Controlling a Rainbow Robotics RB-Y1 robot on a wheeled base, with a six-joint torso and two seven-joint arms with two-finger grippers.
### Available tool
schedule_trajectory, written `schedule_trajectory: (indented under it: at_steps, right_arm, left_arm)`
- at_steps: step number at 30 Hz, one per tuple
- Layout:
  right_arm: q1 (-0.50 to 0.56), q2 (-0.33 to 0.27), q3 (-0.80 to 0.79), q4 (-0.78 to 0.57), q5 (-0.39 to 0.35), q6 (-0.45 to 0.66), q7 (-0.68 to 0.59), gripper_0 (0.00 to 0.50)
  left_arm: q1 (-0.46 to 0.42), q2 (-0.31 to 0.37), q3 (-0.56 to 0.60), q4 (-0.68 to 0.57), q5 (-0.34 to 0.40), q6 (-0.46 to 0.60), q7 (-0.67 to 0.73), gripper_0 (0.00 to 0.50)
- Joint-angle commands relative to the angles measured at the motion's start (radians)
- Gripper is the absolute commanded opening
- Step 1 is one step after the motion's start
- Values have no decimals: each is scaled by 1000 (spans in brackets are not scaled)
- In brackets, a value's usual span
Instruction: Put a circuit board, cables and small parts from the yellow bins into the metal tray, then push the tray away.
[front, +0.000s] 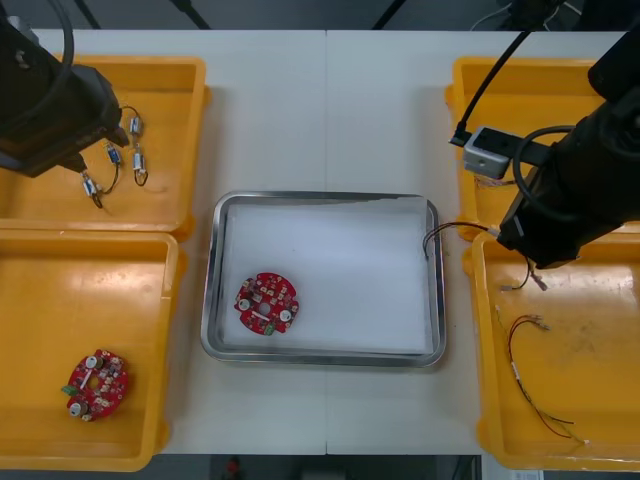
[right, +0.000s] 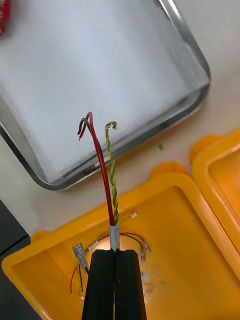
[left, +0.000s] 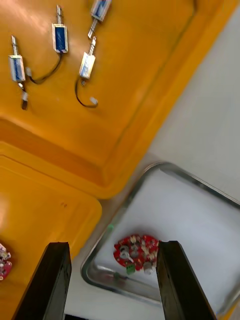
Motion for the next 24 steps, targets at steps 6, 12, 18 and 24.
schedule_trajectory:
  at_steps: [6, 12, 18, 24]
  right_arm:
    - [-147, -30, 213, -70, -11, -126, 103, 0]
    - [-190, 14, 315, -37, 9, -200, 231, 0]
    - [-219, 45, 427, 6, 34, -272, 311, 0]
    - [-228, 73, 543, 40, 84, -372, 311, 0]
  left_arm:
    - [-46, 45, 26, 152, -155, -52, -155, 500]
    - [-46, 49, 26, 264, -191, -92, -255, 500]
    - [-46, 49, 6, 393, -228, -184, -345, 500]
    - [-57, 49, -46, 508, -262, -274, -405, 500]
